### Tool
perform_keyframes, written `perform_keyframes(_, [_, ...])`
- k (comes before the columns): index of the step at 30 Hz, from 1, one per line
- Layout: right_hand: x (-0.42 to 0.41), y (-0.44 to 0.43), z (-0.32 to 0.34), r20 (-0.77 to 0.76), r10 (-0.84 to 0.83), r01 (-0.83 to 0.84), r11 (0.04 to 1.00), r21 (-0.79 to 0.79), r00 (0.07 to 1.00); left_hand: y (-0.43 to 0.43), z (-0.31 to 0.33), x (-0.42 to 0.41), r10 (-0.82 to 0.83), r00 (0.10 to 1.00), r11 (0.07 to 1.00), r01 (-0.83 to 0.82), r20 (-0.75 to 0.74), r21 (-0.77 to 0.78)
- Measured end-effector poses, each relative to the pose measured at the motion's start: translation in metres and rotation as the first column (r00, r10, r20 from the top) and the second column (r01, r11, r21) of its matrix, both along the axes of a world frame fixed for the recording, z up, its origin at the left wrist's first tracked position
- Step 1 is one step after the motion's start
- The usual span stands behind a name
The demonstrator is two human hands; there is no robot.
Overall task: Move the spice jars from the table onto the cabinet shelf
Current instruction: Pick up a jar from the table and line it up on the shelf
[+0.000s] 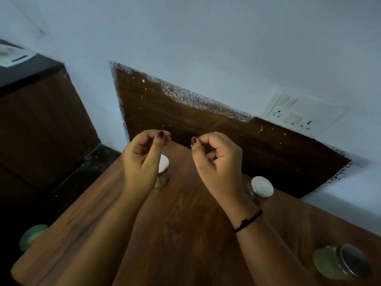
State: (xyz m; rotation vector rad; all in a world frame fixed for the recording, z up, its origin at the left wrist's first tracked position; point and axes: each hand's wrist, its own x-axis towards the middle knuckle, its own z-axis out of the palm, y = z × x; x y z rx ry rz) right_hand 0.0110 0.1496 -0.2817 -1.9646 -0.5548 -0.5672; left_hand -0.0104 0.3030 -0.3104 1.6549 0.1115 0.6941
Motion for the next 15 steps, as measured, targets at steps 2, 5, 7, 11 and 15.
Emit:
perform_keyframes(2, [0.003, 0.008, -0.016, -0.050, 0.025, -0.027, 0.999, -0.030, 0.998, 0.006, -0.016, 0.001, 0.026, 0.999, 1.000, -0.026, -0.040, 0.003])
perform_keyframes(5, [0.006, 0.019, -0.041, -0.127, 0.028, -0.039, 0.996, -0.083, 0.992, 0.012, -0.038, 0.000, 0.049, 0.992, 0.999, -0.048, -0.118, 0.018])
perform_keyframes(7, [0.008, 0.026, -0.058, -0.169, 0.024, -0.041, 0.995, -0.096, 0.985, 0.017, -0.054, 0.001, 0.057, 0.987, 0.998, -0.056, -0.148, 0.015])
perform_keyframes(11, [0.014, 0.037, -0.088, -0.274, 0.011, -0.057, 0.985, -0.160, 0.962, 0.029, -0.090, 0.008, 0.087, 0.964, 0.996, -0.085, -0.250, 0.020])
perform_keyframes(15, [0.027, 0.048, -0.110, -0.508, 0.022, -0.148, 0.967, -0.209, 0.861, 0.034, -0.118, 0.023, 0.120, 0.917, 0.987, -0.068, -0.379, 0.148])
